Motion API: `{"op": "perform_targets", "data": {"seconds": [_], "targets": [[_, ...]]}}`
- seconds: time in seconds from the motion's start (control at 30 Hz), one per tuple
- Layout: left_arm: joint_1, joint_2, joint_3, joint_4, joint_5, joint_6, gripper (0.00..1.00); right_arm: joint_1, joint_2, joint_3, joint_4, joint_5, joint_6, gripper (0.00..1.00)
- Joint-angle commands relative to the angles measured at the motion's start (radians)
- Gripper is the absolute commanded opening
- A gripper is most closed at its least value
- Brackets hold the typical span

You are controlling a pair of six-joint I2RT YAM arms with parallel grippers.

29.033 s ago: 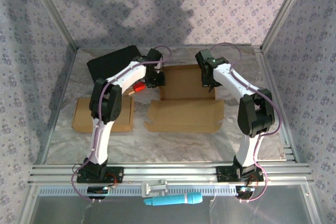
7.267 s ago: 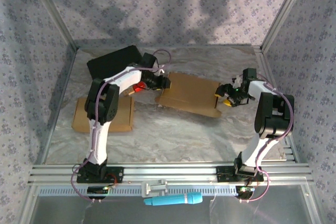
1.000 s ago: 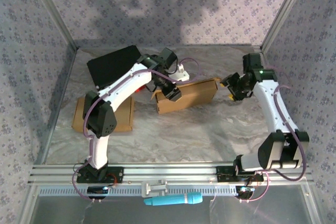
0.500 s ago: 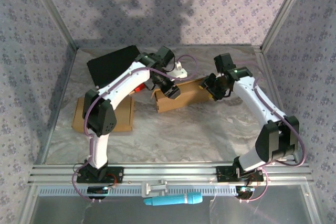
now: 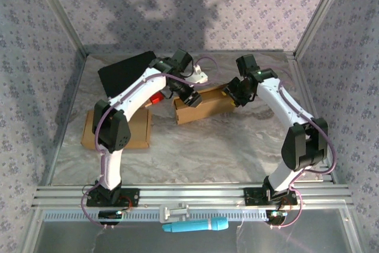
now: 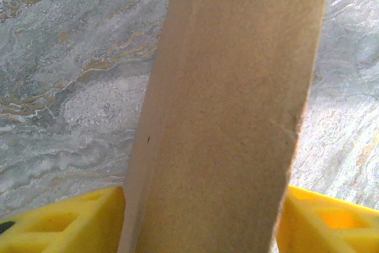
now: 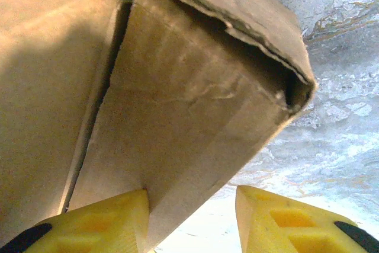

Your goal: Fold the paper box

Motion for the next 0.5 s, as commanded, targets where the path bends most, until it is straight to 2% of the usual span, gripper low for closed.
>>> {"op": "perform_targets", "data": {"seconds": [0.0,0.13,0.33,0.47], "targets": [[0.006,0.026,0.023,-0.013,0.004,0.000,0.64,-0.003,0.044,0.016,-0.071,0.057,0.035,0.35],[0.009,0.029,0.023,-0.001,-0.007,-0.004,0.64,-0.004,0.058,0.038,-0.089,0.053,0.043,0.33],[0.022,0.048,0.053,0.011,0.024,-0.011,0.57,-0.007,0.076,0.060,-0.091,0.047,0.043,0.34],[0.025,0.040,0.052,0.013,0.052,-0.005,0.61,-0.006,0.092,0.082,-0.104,0.044,0.043,0.33]]}}
